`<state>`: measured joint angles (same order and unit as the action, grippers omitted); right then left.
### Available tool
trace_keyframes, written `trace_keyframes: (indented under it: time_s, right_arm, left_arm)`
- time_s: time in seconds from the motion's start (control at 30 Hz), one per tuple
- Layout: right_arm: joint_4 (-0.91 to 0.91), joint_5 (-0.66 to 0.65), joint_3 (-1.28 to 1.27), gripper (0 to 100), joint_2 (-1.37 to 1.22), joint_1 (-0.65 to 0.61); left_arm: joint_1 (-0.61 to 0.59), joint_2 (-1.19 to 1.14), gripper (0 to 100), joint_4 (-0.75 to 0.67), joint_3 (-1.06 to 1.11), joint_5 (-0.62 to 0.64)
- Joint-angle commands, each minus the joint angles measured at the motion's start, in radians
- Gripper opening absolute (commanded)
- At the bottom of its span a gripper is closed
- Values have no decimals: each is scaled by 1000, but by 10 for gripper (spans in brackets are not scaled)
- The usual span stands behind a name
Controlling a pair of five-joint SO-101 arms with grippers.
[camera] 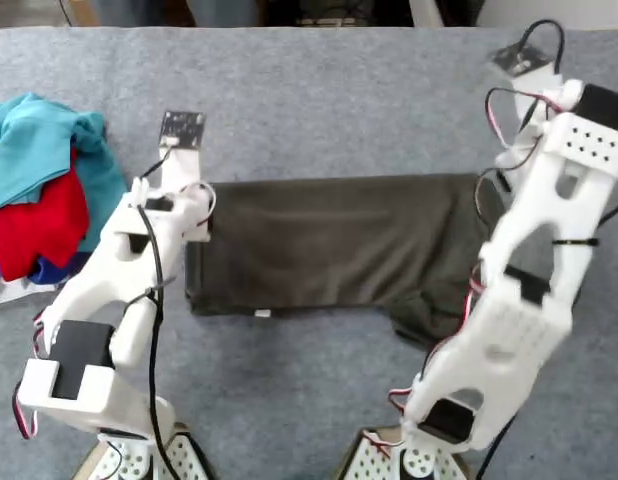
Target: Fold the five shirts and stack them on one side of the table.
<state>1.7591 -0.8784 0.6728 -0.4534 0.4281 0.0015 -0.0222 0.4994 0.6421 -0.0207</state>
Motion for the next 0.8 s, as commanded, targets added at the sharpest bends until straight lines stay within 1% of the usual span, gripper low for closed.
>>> trace_keyframes:
  time_s: [0.0, 0.1, 0.2, 0.27, 0.33, 0.5, 0.77]
  right_arm:
    - [-66, -23, -498, 13, 334, -34]
    - [-227, -25, -832, 13, 513, -49]
    - [-391, -25, -1122, 14, 631, -83]
    - [-491, -18, -1270, 14, 667, -117]
    - [-571, -15, -1362, 14, 671, -149]
    - [-729, 104, -1406, 14, 638, -170]
    - [-736, 115, -1362, 14, 521, -218]
  left_arm:
    - [-8, 49, 30, -31, 38, -8]
    - [-12, 49, 30, -57, 51, -8]
    - [-7, 48, 30, -57, 54, -8]
    - [-5, 38, 30, -57, 54, -8]
    - [-4, 14, 30, -57, 44, -11]
    - [-12, -14, 30, -57, 22, -15]
    - [-13, -15, 30, -57, 19, -15]
